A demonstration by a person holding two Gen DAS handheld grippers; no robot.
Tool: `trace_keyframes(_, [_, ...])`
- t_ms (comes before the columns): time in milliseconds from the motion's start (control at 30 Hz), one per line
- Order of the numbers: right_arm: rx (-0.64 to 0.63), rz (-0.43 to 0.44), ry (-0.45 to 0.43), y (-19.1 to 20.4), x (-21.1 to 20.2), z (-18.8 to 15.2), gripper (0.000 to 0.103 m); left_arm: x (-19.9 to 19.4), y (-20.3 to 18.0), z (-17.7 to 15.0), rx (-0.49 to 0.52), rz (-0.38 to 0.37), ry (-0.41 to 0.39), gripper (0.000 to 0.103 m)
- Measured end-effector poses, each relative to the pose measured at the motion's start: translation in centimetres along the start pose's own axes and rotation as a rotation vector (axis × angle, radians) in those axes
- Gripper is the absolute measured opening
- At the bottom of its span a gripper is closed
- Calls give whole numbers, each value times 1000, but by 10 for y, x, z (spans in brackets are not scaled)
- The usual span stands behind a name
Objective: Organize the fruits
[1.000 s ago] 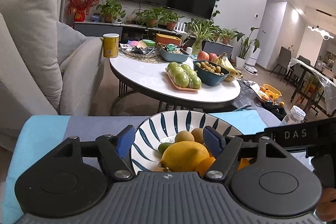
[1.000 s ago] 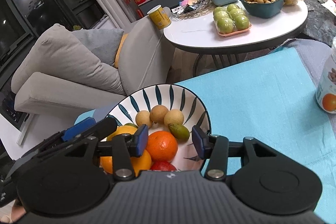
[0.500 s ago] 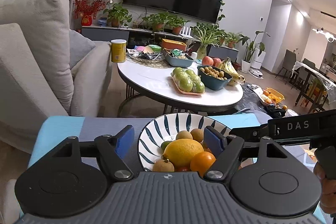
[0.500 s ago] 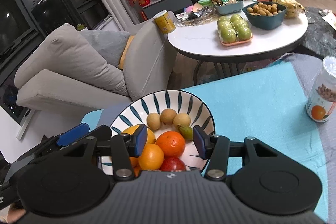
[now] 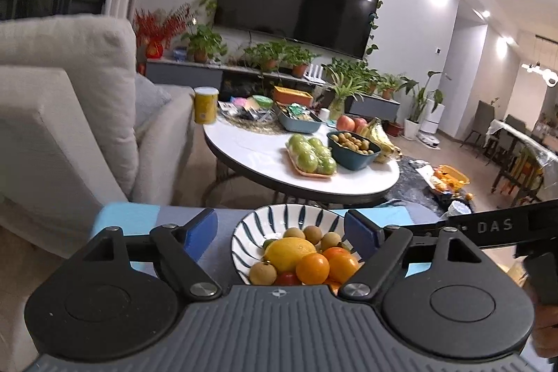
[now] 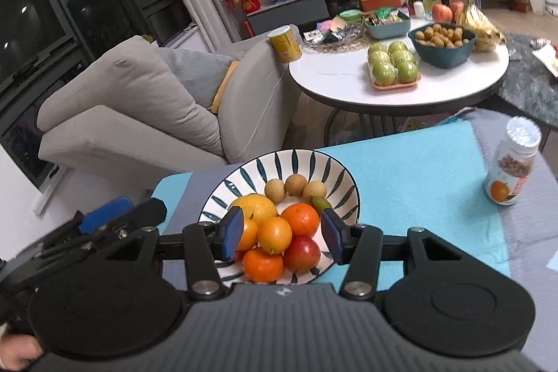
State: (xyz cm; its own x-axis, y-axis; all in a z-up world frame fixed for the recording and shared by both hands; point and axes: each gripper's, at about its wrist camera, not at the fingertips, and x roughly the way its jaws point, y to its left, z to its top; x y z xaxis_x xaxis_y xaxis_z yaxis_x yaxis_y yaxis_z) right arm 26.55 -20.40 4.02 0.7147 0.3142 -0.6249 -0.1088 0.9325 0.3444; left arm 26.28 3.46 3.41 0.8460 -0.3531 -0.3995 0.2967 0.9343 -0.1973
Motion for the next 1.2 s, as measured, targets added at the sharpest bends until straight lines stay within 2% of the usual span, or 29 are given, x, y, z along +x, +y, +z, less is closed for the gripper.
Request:
trace_keyframes(267, [-54, -8, -12, 10, -28, -16, 68, -31, -19, -7, 107, 69, -8, 81])
trace_keyframes(733, [-168, -26, -42, 23, -70, -49, 68, -80, -34, -25, 62, 55, -23, 84])
trace_keyframes(833, [-186, -34, -56, 24, -80, -54, 68, -87, -39, -27, 53, 37, -3, 84])
trace_keyframes(1033, [-239, -62, -64, 26, -93, -72, 68, -97, -50, -36, 70, 59, 19, 84])
trace_keyframes(1200, [-246, -105, -62, 19, -101, -86, 68, -103, -60, -50, 89, 107, 41, 84])
